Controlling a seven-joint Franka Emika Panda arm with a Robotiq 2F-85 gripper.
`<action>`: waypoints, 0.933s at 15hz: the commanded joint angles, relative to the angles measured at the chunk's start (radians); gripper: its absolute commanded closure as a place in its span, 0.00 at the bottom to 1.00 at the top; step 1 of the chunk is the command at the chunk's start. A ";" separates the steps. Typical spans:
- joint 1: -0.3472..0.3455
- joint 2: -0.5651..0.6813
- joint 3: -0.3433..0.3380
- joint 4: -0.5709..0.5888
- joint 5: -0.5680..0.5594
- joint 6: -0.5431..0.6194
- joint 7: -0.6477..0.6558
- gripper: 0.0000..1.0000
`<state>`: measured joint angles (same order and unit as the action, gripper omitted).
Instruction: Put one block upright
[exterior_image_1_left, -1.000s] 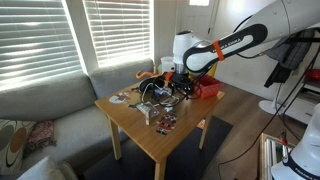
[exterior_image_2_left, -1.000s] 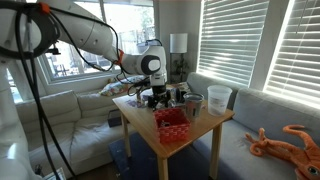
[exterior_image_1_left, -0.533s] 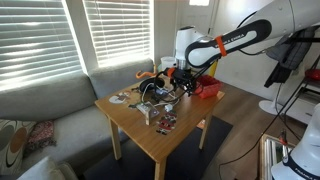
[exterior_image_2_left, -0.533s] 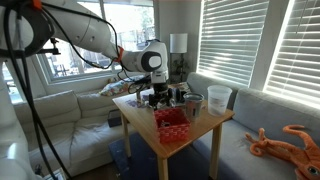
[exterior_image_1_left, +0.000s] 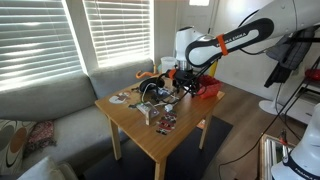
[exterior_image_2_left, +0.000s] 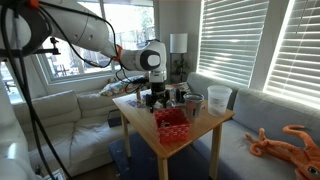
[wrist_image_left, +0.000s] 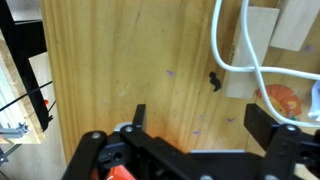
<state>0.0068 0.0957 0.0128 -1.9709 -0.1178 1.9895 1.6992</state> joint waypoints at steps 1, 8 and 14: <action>0.016 0.028 -0.005 0.023 0.008 -0.012 0.005 0.00; 0.021 0.036 -0.009 0.012 0.013 0.097 0.018 0.00; 0.026 0.048 -0.004 0.009 0.025 0.125 -0.007 0.05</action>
<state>0.0182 0.1303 0.0130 -1.9704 -0.1164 2.0971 1.6996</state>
